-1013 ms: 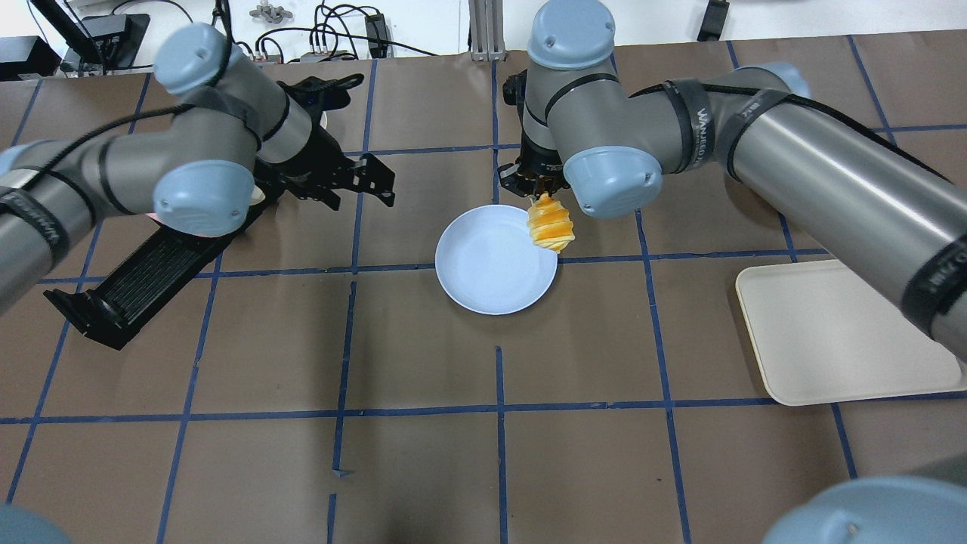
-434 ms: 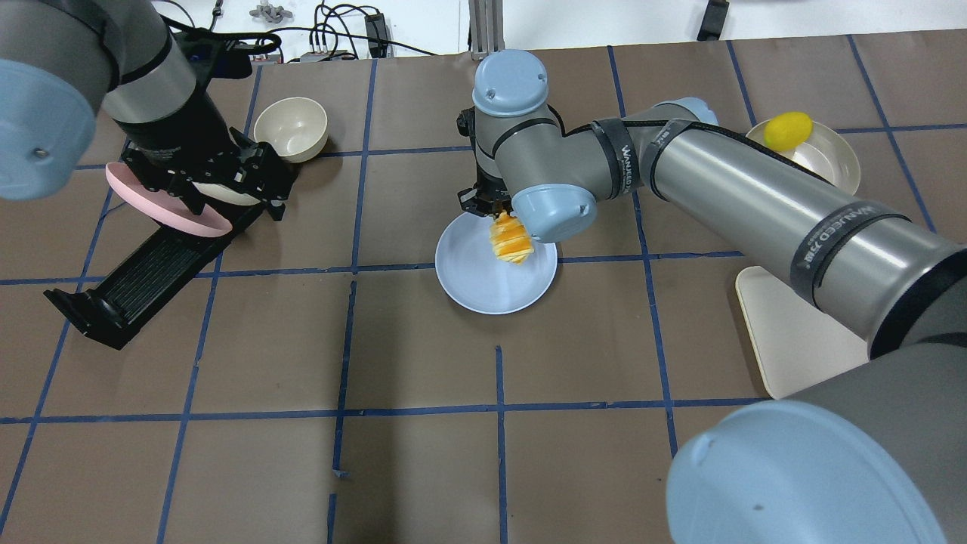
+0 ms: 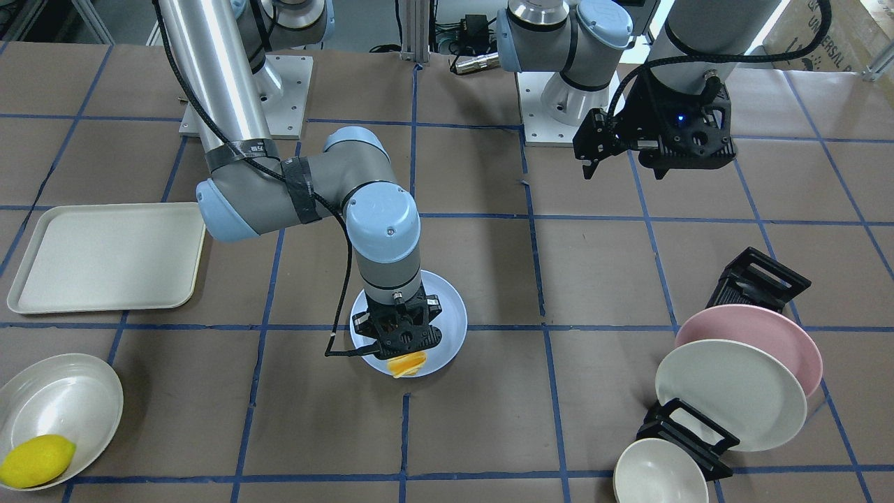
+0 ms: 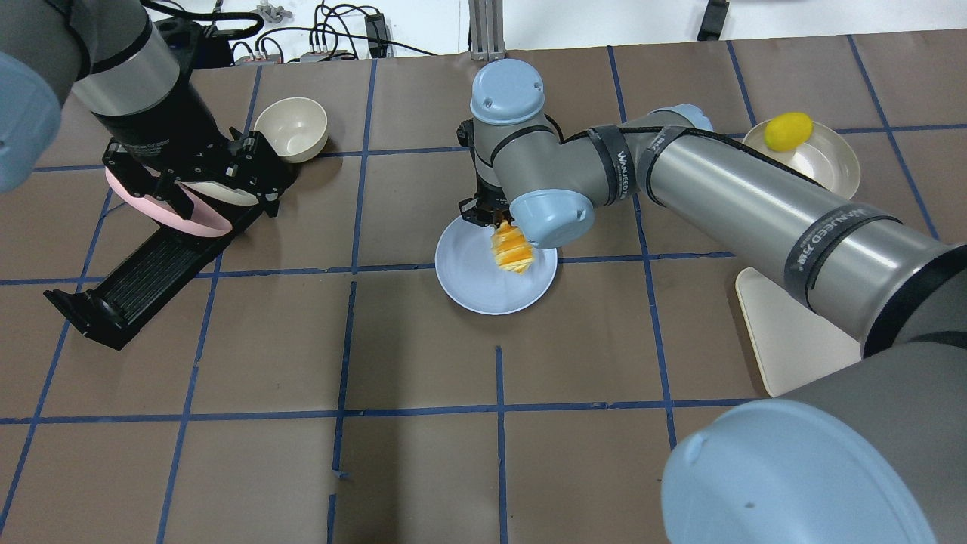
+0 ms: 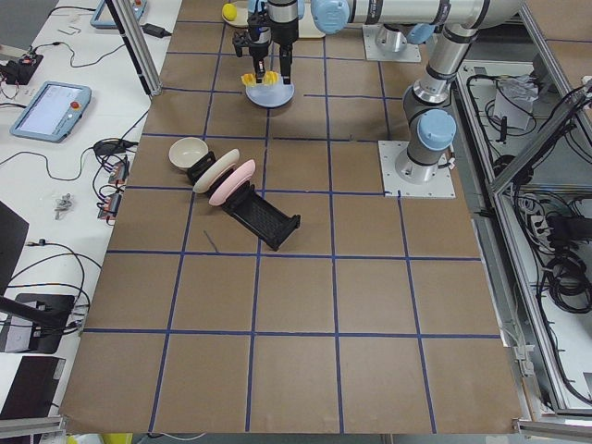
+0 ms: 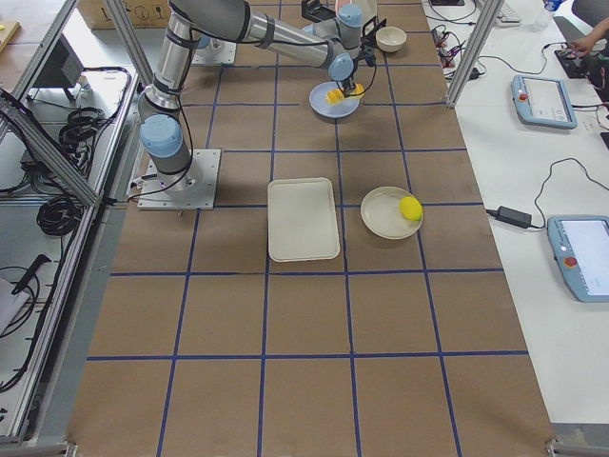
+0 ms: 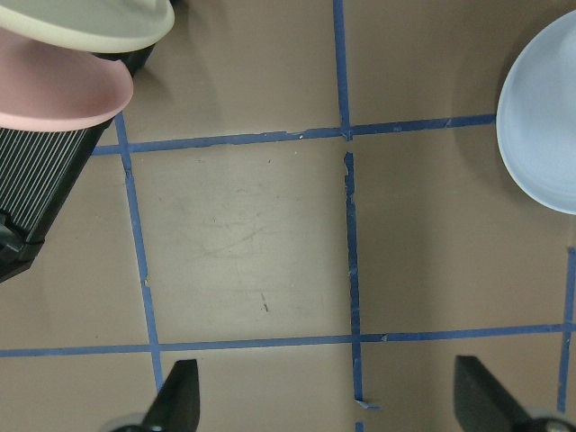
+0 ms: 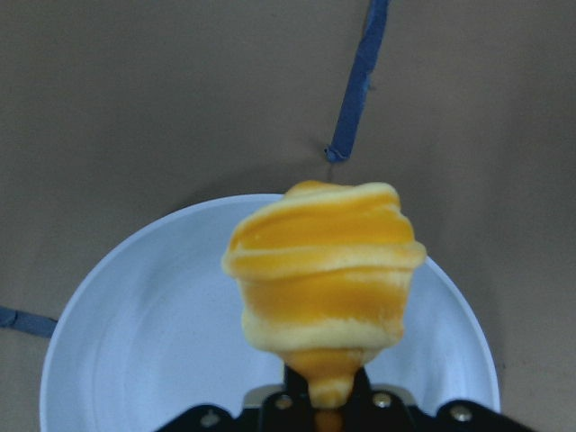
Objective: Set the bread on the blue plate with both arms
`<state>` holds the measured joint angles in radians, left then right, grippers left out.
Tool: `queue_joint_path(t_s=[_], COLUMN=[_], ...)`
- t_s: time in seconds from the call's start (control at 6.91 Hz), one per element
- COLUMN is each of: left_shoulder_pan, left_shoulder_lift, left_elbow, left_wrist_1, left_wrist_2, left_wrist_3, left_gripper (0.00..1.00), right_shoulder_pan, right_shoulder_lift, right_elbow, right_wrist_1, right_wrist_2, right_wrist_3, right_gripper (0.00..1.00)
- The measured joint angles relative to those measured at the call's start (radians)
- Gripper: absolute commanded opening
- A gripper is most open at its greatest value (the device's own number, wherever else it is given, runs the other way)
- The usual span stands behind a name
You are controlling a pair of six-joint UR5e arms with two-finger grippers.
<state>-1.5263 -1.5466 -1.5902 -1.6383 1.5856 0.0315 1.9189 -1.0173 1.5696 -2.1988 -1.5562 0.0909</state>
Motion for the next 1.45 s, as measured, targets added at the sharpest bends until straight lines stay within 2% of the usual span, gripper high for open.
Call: queue_joint_path(t_s=[0.14, 0.72, 0.87, 1.16, 1.45], left_shoulder_pan=[-0.002, -0.03, -0.035, -0.036, -0.036], left_shoulder_lift=[-0.002, -0.032, -0.031, -0.019, -0.019], left_elbow=[0.005, 0.059, 0.06, 0.045, 0.037], left_wrist_1=[0.0, -0.003, -0.003, -0.003, 0.005], left_wrist_2=[-0.017, 0.011, 0.012, 0.007, 0.005], left_wrist_3=[-0.016, -0.038, -0.04, -0.042, -0.043], left_gripper=[1.0, 1.0, 1.0, 1.0, 1.0], right_shoulder_pan=[0.001, -0.005, -0.031, -0.126, -0.229], right_shoulder_lift=[0.0, -0.012, -0.047, -0.116, -0.137], right_elbow=[0.001, -0.015, -0.064, -0.24, -0.336], right_wrist_1=[0.006, 0.026, 0.094, 0.276, 0.291], right_wrist_2=[0.0, -0.005, -0.006, -0.002, -0.03], right_wrist_3=[0.001, 0.0, -0.003, -0.003, -0.009], right_gripper=[1.0, 1.0, 1.0, 1.0, 1.0])
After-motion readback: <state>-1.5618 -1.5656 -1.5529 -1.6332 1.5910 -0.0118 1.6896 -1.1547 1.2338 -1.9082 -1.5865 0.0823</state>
